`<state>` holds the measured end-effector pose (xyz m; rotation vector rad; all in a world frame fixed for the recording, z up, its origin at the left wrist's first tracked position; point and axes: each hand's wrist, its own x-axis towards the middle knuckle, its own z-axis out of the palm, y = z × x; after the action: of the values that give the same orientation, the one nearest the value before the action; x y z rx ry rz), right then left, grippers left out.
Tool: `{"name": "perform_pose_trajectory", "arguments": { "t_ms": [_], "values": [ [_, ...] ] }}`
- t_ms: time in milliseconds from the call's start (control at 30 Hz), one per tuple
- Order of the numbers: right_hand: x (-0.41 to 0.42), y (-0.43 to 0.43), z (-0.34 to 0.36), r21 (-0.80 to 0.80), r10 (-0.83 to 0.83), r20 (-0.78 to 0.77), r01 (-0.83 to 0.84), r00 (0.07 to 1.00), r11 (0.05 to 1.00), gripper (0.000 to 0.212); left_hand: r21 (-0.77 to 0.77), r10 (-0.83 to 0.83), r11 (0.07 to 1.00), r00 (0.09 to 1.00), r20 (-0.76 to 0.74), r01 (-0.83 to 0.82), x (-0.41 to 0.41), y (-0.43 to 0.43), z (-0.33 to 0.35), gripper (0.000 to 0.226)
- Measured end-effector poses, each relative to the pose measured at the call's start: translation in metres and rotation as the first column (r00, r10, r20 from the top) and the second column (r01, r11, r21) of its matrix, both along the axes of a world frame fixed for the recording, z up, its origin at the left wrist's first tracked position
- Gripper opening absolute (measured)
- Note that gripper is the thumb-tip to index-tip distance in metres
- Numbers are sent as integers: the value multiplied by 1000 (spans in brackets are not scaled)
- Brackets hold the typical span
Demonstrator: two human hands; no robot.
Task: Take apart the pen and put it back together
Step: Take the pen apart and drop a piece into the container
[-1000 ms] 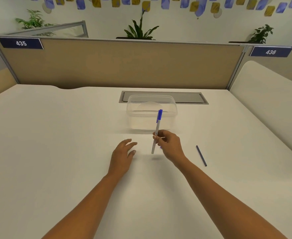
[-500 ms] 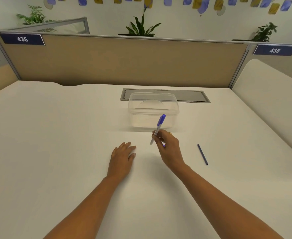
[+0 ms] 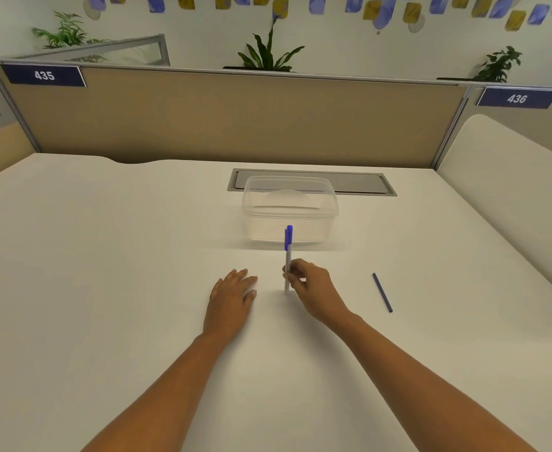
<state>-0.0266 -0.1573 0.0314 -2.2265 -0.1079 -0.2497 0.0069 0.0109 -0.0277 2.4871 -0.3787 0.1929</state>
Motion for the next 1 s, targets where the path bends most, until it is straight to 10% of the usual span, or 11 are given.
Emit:
{"name": "perform_pose_trajectory", "arguments": {
  "t_ms": [600,1000],
  "values": [
    [0,-3,0,56,-15,128,8,992,998,17,-28,6,1000,1000,-30,-7,1,-1,1,30],
    [7,-4,-2,5,60,173,-62,983,998,17,-677,-19,731,988,-152,-90,-5,-33,52,16]
  ]
}}
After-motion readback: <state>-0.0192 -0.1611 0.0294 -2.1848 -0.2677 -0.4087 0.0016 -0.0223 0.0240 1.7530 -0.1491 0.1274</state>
